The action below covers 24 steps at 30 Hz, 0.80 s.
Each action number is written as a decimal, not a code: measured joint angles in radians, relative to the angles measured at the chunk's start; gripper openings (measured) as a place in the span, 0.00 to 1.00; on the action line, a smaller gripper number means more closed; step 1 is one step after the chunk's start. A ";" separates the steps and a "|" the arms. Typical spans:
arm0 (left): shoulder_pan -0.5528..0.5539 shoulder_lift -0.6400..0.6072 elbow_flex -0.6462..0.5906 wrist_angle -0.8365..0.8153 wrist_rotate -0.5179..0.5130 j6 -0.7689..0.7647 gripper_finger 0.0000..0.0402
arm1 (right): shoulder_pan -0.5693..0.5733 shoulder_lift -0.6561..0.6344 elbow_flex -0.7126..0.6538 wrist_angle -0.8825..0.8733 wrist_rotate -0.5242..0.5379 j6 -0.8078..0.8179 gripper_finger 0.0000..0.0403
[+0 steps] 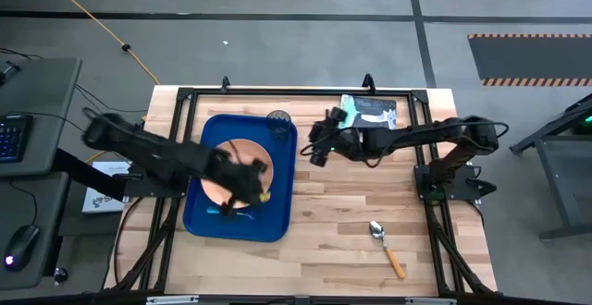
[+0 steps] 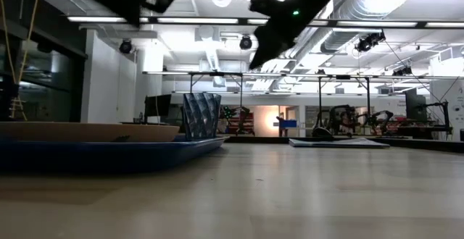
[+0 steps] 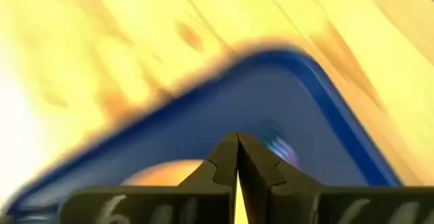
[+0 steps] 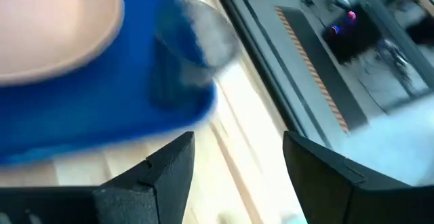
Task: Pick and place plate/cup/fork/spoon on tray
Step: Put the orange spoon below the blue fork on the blue tray
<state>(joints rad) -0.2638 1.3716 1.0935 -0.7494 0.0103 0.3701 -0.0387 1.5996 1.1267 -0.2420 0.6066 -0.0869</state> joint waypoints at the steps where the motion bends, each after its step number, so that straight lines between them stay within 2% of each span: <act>1: 0.026 -0.058 -0.027 0.055 -0.006 0.014 0.00 | 0.000 -0.011 0.000 -0.039 0.017 0.023 0.54; 7: 0.198 -0.339 -0.214 0.457 -0.013 0.088 0.00 | 0.000 -0.132 0.000 -0.348 0.091 0.258 0.54; 9: 0.237 -0.398 -0.270 0.605 -0.015 0.081 0.00 | -0.002 -0.172 0.000 -0.447 0.089 0.375 0.54; 11: 0.269 -0.436 -0.332 0.686 -0.011 0.073 0.00 | -0.007 -0.208 -0.002 -0.559 0.037 0.484 0.54; 13: 0.282 -0.454 -0.375 0.777 -0.008 0.045 0.00 | -0.008 -0.237 -0.009 -0.657 -0.084 0.569 0.54; 16: 0.295 -0.457 -0.414 0.799 0.006 0.006 0.00 | 0.013 -0.259 -0.022 -0.811 -0.347 0.686 0.54; 19: 0.296 -0.444 -0.429 0.786 0.006 -0.035 0.00 | 0.085 -0.283 -0.055 -0.912 -0.578 0.843 0.54; 21: 0.296 -0.431 -0.435 0.784 0.005 -0.051 0.00 | 0.162 -0.295 -0.081 -0.980 -0.680 0.980 0.54; 24: 0.294 -0.417 -0.436 0.801 0.006 -0.046 0.00 | 0.320 -0.304 -0.114 -1.011 -0.736 1.199 0.54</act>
<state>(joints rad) 0.0302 0.9548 0.6576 0.0515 0.0158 0.3237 0.2817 1.2957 1.0132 -1.2526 -0.1298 1.1118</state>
